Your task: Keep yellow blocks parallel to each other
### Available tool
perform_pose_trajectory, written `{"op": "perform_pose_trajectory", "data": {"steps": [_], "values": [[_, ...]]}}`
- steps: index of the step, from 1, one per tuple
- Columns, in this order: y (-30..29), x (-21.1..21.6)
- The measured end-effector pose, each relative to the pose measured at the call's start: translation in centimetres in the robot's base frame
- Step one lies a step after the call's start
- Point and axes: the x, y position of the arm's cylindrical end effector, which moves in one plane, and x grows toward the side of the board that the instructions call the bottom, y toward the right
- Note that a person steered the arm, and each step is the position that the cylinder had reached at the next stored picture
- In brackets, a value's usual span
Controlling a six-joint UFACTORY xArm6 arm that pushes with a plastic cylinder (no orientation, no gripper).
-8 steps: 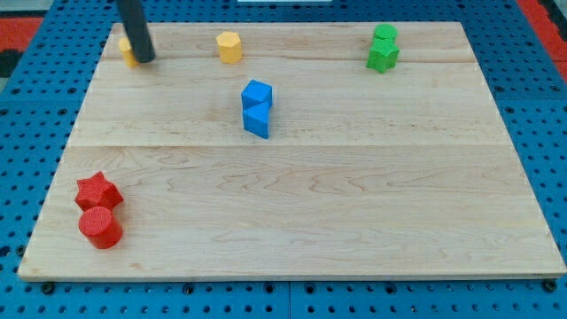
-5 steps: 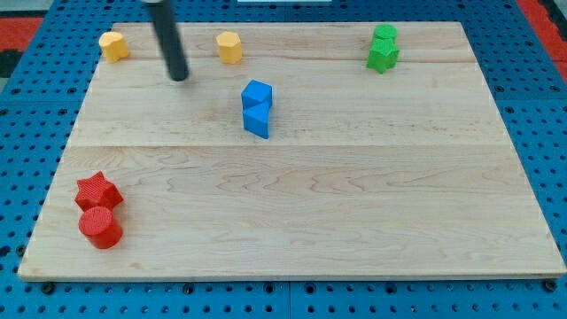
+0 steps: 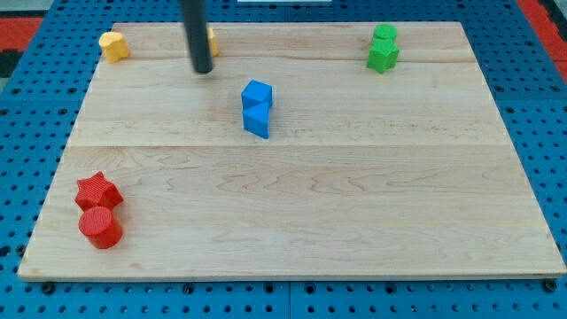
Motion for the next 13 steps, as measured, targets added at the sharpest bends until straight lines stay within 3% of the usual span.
{"op": "perform_pose_trajectory", "data": {"steps": [1,2,7,8,9,10,13], "values": [[-13.0,-1.2],[-15.1,-2.2],[-9.5,-10.6],[-12.7,-12.9],[-11.4,-12.9],[-4.7,-12.8],[-7.6,-6.9]]}}
